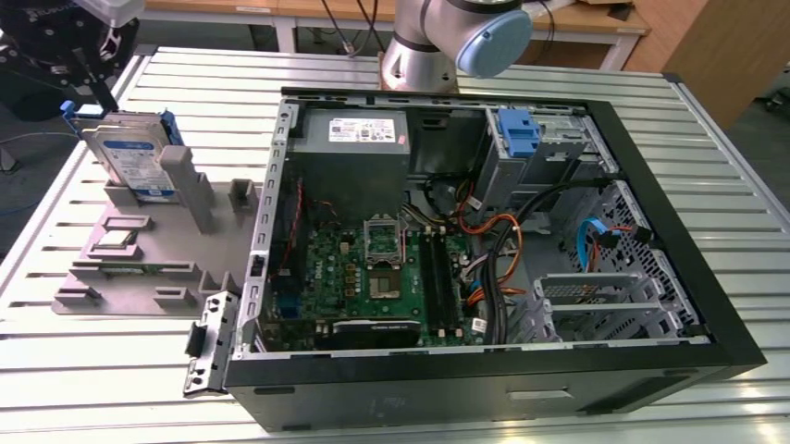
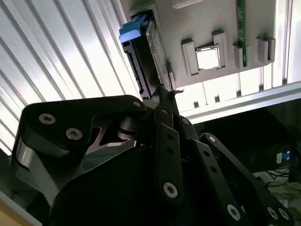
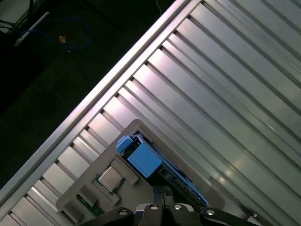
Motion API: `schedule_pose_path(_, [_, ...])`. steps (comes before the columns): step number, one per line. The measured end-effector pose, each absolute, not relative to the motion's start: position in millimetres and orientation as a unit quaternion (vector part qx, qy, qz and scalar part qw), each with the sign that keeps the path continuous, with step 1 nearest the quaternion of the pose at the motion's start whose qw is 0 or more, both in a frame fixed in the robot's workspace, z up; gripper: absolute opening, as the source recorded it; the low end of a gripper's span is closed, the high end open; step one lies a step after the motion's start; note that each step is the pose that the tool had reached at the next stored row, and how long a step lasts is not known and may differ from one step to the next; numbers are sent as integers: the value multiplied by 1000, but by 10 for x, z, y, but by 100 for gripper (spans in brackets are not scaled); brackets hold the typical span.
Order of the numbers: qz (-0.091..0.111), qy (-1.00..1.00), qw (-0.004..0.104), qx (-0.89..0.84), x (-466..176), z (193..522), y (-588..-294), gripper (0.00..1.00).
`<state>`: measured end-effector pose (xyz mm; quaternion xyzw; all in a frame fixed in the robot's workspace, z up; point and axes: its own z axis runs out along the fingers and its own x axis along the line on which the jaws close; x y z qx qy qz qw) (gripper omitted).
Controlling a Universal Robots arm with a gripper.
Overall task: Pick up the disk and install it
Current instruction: 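Pick up the disk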
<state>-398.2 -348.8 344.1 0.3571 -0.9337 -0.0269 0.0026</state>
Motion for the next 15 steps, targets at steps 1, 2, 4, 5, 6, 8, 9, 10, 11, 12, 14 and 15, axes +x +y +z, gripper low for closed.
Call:
schedule_pose_path(1, [-27,-931,3,365,-3982,3440,-3488,10])
schedule_pose_path(2, [-27,-928,3,372,-3982,3440,-3488,10])
schedule_pose_path(4, [-27,-922,3,387,-3982,3438,-3488,10])
schedule_pose_path(5, [-27,-919,4,394,-3982,3437,-3488,10])
schedule_pose_path(6, [-27,-915,4,402,-3982,3437,-3488,10])
schedule_pose_path(8, [-27,-909,4,416,-3982,3435,-3488,10])
schedule_pose_path(9, [-27,-906,4,423,-3982,3434,-3488,10])
schedule_pose_path(10, [-27,-902,4,430,-3982,3434,-3488,10])
schedule_pose_path(11, [-27,-899,4,437,-3982,3433,-3488,10])
schedule_pose_path(12, [-27,-896,4,444,-3982,3432,-3488,10])
schedule_pose_path(14, [-27,-888,5,458,-3982,3430,-3488,10])
schedule_pose_path(15, [-28,-885,5,465,-3982,3430,-3488,10])
